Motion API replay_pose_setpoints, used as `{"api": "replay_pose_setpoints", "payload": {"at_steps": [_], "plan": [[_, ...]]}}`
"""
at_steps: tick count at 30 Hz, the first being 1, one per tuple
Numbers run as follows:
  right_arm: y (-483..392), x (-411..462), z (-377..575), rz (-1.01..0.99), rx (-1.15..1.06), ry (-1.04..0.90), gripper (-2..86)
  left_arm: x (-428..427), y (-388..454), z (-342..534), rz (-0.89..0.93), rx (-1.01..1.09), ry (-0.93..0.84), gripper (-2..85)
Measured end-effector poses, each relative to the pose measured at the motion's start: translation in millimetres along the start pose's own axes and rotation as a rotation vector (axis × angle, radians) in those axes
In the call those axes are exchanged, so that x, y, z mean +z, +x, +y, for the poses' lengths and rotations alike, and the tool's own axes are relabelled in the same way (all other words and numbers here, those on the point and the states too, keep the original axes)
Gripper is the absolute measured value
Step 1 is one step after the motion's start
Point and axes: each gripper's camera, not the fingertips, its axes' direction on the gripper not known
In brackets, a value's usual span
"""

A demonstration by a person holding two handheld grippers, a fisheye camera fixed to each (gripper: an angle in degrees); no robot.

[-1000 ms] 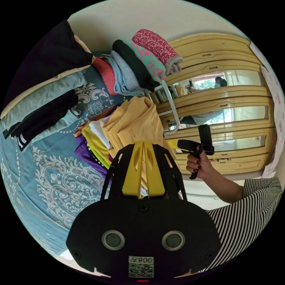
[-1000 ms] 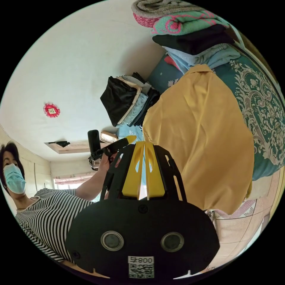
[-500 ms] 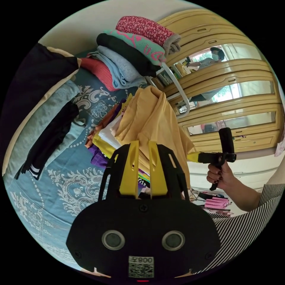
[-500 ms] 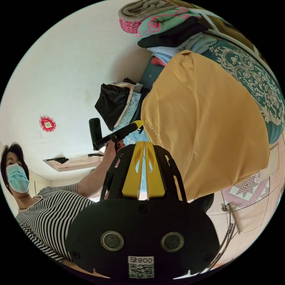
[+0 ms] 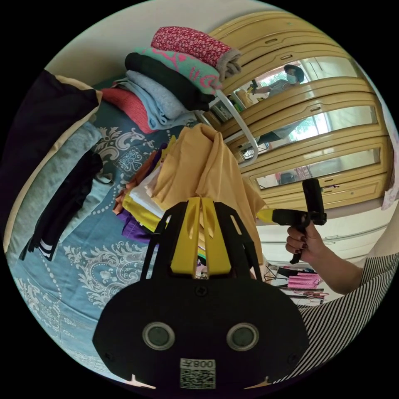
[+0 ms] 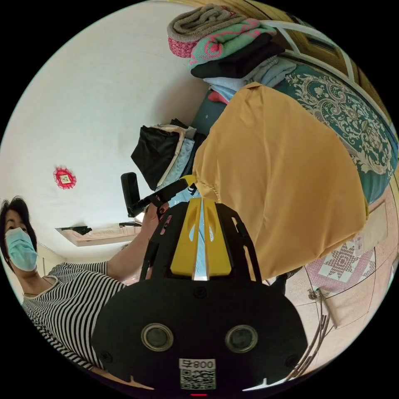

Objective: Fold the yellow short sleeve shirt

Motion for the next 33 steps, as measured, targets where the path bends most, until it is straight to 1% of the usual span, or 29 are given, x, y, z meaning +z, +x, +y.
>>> {"api": "replay_pose_setpoints", "payload": {"at_steps": [4,10,14,18,23,27,33], "plan": [[-6,-11,-6,0.029,-0.020,0.007,4.4,-7,18,-3,0.068,0.019,0.013,0.5],[-6,-19,-12,0.071,0.005,-0.029,8.4,-9,53,-7,0.100,0.077,0.000,0.4],[6,-31,-4,0.029,0.058,-0.018,9.2,-5,76,-10,0.110,0.108,-0.015,0.3],[16,-44,5,-0.006,0.090,-0.013,8.1,3,102,-15,0.121,0.134,-0.044,0.3],[27,-64,17,0.058,0.080,-0.068,2.8,11,132,-23,0.133,0.166,-0.076,0.4],[31,-88,29,0.080,0.047,-0.053,1.5,4,146,-30,0.180,0.174,-0.047,1.0],[32,-146,64,0.026,-0.024,0.009,0.9,-14,149,-55,0.113,0.133,-0.010,2.2]]}}
